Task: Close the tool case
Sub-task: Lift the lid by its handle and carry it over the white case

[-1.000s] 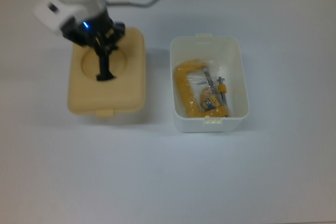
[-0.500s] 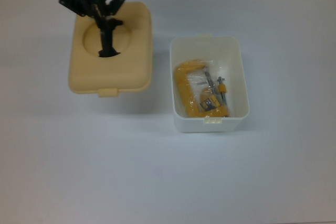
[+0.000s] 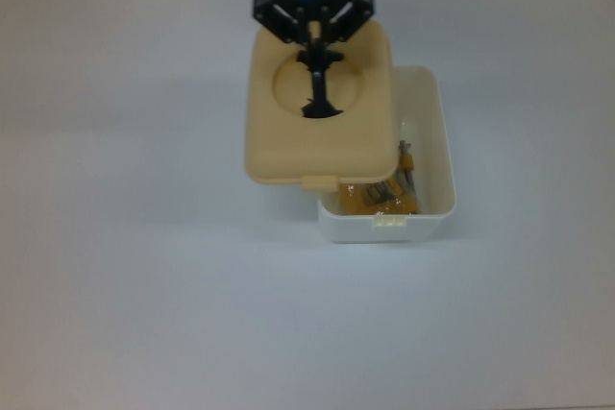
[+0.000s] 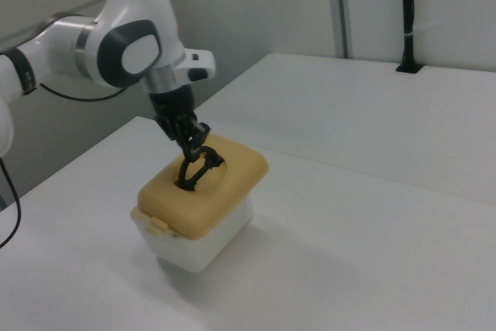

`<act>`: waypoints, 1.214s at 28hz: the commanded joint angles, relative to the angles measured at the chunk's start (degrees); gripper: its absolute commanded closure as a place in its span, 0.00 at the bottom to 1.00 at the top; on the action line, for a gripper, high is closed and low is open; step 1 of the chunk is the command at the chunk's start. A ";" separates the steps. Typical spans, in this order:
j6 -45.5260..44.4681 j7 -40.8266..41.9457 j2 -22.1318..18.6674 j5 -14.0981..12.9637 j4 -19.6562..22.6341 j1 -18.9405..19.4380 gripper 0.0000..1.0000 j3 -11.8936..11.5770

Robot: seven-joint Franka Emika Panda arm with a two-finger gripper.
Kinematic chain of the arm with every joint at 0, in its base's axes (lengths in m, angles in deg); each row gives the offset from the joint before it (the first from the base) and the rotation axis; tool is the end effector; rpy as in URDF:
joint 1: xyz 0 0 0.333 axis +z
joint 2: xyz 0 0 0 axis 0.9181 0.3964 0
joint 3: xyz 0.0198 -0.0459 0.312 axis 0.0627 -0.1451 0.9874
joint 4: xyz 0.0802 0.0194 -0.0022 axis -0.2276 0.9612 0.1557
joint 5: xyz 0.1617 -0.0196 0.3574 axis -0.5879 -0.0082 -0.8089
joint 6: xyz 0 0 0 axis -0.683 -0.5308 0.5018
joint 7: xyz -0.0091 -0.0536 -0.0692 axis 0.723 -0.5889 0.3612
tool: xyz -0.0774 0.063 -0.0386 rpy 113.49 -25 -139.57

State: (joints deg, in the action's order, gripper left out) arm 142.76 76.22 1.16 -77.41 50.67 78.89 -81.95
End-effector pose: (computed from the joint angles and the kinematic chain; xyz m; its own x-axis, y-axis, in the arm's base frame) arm 0.6101 0.1194 0.5816 0.9978 0.0308 0.0580 0.0345 -0.9974 -0.0635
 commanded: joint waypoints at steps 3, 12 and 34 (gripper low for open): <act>1.21 -9.57 2.75 6.27 -0.79 6.99 1.00 0.10; 2.34 -10.02 4.07 6.45 -0.79 7.35 1.00 1.16; 6.66 -11.86 6.10 7.07 -0.71 7.44 1.00 1.42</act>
State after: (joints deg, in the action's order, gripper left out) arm 148.60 65.81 6.91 -71.21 50.66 86.19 -80.92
